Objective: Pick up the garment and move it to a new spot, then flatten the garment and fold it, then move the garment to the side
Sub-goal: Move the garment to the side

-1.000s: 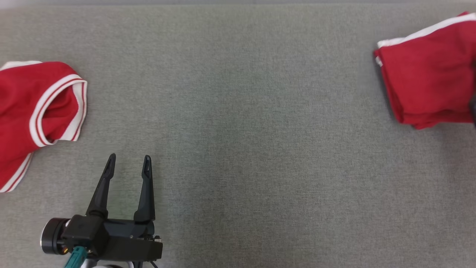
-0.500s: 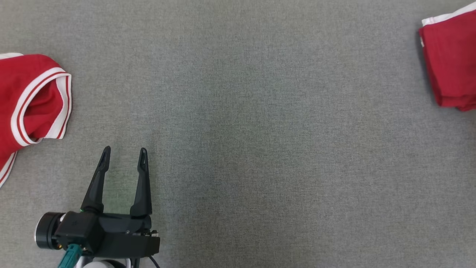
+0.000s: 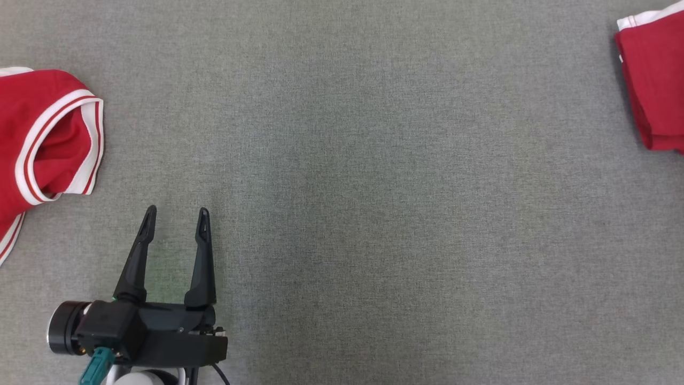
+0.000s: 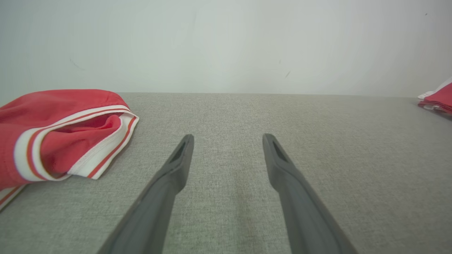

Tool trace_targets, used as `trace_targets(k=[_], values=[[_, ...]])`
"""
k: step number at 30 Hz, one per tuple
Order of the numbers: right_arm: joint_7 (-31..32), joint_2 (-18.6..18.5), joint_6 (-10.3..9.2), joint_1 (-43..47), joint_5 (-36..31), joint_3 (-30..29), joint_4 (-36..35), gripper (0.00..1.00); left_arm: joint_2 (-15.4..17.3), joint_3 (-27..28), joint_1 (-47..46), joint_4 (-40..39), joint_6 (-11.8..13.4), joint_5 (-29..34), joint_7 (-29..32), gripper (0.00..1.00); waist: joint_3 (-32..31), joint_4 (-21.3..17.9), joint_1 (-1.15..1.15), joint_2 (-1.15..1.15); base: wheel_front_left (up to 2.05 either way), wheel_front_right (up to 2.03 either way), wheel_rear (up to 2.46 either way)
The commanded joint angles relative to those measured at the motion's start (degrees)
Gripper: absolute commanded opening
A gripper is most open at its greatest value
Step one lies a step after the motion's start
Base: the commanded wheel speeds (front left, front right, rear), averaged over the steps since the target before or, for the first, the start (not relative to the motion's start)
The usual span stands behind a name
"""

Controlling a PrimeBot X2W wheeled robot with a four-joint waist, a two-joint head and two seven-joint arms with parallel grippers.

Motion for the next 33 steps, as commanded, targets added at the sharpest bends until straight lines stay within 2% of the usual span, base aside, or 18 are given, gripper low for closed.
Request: trace_targets(k=[1,11,18,24,28,33], values=[[0.0,0.2,-0.12,-0.6,-0.1,0.2,0.7,1.0,0.0,0.4,-0.4,0.3,0.0,-0.2,-0.1,1.0,-0.4,-0.1,0.0,0.0,0.0,0.0,0.0],[-3.0,3.4,-0.12,1.0,0.4,-1.3,2.6,1.0,0.0,1.5,1.8,1.7,0.2,-1.1,-0.1,1.0,-4.6,-1.2,0.0,0.0,0.0,0.0,0.0],[-13.7,8.5,-0.12,5.7,3.4,-5.8,2.5,1.0,0.0,2.1,5.4,3.3,0.7,-1.7,-0.1,1.0,-10.8,-2.3,0.0,0.0,0.0,0.0,0.0],[-18.2,12.9,-0.12,10.8,6.1,-11.0,0.5,1.0,0.0,3.4,8.9,4.8,0.8,-1.8,-0.1,1.0,-15.7,-3.0,0.0,0.0,0.0,0.0,0.0],[-18.6,14.6,-0.12,16.0,5.5,-18.5,-5.6,1.0,0.0,4.3,10.5,5.6,0.7,-1.9,-0.1,1.0,-18.1,-3.1,0.0,0.0,0.0,0.0,0.0],[-18.5,19.1,-0.12,28.0,-0.1,-31.4,-15.1,1.0,0.0,4.2,12.3,6.0,0.7,-1.5,-0.1,1.0,-20.5,-2.6,0.0,0.0,0.0,0.0,0.0]])
